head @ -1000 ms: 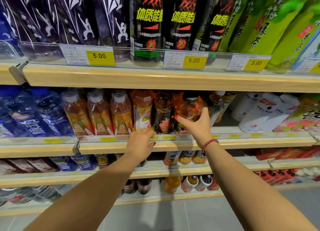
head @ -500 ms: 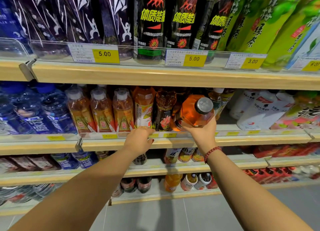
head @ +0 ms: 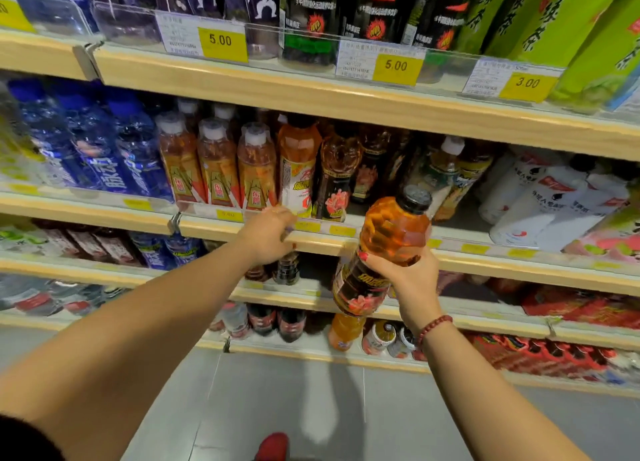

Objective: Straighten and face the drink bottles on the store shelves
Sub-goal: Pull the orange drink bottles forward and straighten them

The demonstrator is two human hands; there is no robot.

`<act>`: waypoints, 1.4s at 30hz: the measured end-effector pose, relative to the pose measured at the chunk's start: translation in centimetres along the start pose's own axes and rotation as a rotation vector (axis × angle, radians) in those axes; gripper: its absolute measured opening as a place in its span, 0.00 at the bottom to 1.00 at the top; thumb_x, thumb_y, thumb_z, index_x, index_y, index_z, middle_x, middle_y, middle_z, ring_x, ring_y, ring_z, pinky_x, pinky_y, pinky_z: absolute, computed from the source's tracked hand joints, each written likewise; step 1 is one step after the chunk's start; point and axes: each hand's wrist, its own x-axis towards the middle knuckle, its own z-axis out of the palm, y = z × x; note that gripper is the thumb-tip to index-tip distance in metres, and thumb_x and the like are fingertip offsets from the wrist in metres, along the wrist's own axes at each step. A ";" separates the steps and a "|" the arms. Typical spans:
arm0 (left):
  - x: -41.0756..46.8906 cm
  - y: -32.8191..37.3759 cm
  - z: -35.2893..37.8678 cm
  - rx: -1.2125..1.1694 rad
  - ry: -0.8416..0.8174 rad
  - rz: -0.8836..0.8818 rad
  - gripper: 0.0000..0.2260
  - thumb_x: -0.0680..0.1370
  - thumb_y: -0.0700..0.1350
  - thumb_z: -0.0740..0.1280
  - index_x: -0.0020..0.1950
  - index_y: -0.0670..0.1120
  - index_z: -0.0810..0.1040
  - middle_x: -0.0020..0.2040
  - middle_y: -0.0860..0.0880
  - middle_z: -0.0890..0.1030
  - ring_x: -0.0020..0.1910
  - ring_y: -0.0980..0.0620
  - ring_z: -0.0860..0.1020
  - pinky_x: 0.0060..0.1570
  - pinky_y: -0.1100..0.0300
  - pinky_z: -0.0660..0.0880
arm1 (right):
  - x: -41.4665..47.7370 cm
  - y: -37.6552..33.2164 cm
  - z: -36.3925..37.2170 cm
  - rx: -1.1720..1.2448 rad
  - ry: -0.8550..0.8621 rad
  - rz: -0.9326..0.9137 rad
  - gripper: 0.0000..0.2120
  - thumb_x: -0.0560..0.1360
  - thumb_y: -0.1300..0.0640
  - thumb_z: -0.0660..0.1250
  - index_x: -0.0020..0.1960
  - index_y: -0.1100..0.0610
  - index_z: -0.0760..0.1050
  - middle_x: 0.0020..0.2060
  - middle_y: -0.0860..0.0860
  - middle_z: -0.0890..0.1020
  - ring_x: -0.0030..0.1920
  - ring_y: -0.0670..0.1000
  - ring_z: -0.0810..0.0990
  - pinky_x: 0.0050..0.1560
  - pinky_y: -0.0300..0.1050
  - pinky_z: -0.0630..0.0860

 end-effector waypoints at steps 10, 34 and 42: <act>-6.2 -1.6 7.3 0.079 -0.160 -0.093 0.26 0.77 0.51 0.66 0.73 0.47 0.66 0.73 0.46 0.67 0.71 0.46 0.64 0.69 0.51 0.64 | -3.2 8.3 1.4 0.002 -0.087 0.283 0.19 0.54 0.57 0.82 0.43 0.49 0.82 0.40 0.45 0.87 0.42 0.46 0.85 0.44 0.45 0.78; 2.5 -15.2 33.1 0.077 0.603 -0.067 0.15 0.75 0.52 0.69 0.57 0.46 0.80 0.53 0.47 0.82 0.55 0.45 0.76 0.54 0.51 0.72 | 3.9 30.4 7.1 0.137 -0.094 0.063 0.12 0.65 0.61 0.78 0.46 0.57 0.80 0.34 0.45 0.86 0.35 0.44 0.85 0.29 0.34 0.77; 4.4 -15.4 33.9 0.015 0.789 -0.134 0.13 0.72 0.59 0.71 0.38 0.49 0.79 0.36 0.53 0.78 0.40 0.50 0.75 0.43 0.51 0.73 | 4.2 28.6 8.2 0.232 -0.113 0.027 0.16 0.63 0.61 0.79 0.48 0.60 0.80 0.32 0.49 0.86 0.31 0.46 0.84 0.24 0.35 0.75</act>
